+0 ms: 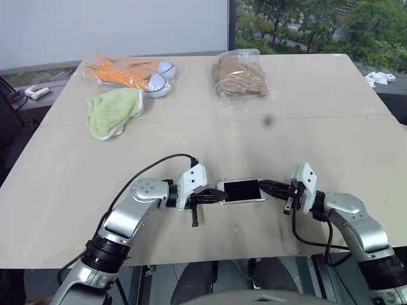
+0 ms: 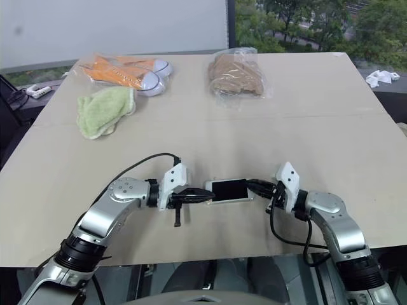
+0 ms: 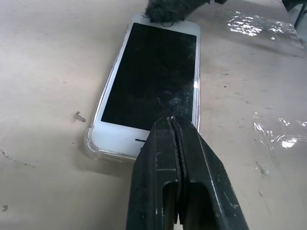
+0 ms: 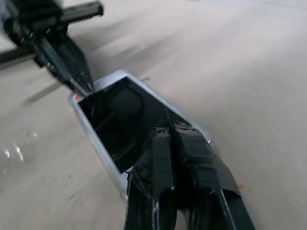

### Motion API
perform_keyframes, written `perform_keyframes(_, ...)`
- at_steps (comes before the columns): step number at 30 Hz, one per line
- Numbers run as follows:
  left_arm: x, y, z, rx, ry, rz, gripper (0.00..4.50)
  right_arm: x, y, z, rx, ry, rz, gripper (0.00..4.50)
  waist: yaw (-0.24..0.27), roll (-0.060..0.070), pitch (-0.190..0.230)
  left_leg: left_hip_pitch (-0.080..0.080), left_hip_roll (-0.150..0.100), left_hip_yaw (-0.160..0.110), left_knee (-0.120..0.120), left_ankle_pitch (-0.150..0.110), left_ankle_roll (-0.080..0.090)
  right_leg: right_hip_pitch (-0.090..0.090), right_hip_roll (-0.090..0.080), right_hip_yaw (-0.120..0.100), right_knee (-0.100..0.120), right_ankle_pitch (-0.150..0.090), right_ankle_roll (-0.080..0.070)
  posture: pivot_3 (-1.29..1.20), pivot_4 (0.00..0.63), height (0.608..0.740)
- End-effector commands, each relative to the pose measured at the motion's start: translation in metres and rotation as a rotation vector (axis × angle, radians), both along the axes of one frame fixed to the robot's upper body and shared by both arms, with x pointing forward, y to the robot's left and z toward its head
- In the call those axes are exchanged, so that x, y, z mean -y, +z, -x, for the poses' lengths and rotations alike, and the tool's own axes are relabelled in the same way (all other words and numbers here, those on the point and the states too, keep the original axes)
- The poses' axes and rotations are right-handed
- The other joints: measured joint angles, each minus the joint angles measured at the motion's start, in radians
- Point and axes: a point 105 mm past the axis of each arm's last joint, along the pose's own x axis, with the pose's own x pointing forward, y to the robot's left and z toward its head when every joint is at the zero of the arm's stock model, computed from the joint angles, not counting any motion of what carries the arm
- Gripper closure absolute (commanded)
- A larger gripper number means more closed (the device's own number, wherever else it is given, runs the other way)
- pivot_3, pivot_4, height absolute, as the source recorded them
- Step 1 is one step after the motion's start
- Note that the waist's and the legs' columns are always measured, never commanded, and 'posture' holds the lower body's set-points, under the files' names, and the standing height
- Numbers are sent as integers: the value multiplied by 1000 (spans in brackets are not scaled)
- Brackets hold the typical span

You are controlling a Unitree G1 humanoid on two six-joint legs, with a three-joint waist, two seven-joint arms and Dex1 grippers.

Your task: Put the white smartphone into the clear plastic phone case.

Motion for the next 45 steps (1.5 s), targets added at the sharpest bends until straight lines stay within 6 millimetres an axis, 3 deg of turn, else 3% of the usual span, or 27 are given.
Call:
perform_keyframes(1,2,6,3,26,-17,-1,4500,4,-8,-3,-4,-8,60,4463,-1,0,0,0,0,0,0,0,0,0,0,0,0,0,0,0,150,740)
perform_keyframes(9,1,7,4,26,-17,-6,4500,7,-13,-6,-20,-22,100,4463,0,0,0,1,0,0,0,0,0,1,0,0,0,0,0,0,150,740)
perform_keyframes(27,0,11,7,36,3,-12,4500,21,-49,19,-393,3,298,4463,16,1,-5,4,0,-4,0,-3,5,8,-1,-4,-8,0,0,0,150,740)
perform_keyframes(31,-1,11,7,36,8,-15,4500,21,-51,16,-401,-7,314,4463,24,-1,-9,4,0,-4,-2,-3,5,8,-1,-4,-10,0,0,0,150,740)
perform_keyframes(36,-2,11,7,37,5,-18,4500,16,-41,9,-338,-13,271,4463,24,0,-10,5,1,-4,-2,-3,5,12,-1,-4,-11,0,0,0,150,740)
perform_keyframes(39,-1,11,5,39,2,-19,4500,6,-18,9,-207,38,172,4463,24,0,-10,5,1,-5,-2,-4,6,12,0,-5,-11,0,0,0,150,740)
perform_keyframes(45,0,11,3,40,-5,-16,4500,3,-3,24,-142,130,82,4463,22,4,-7,5,1,-5,-3,-4,5,11,0,-5,-12,0,0,0,150,740)
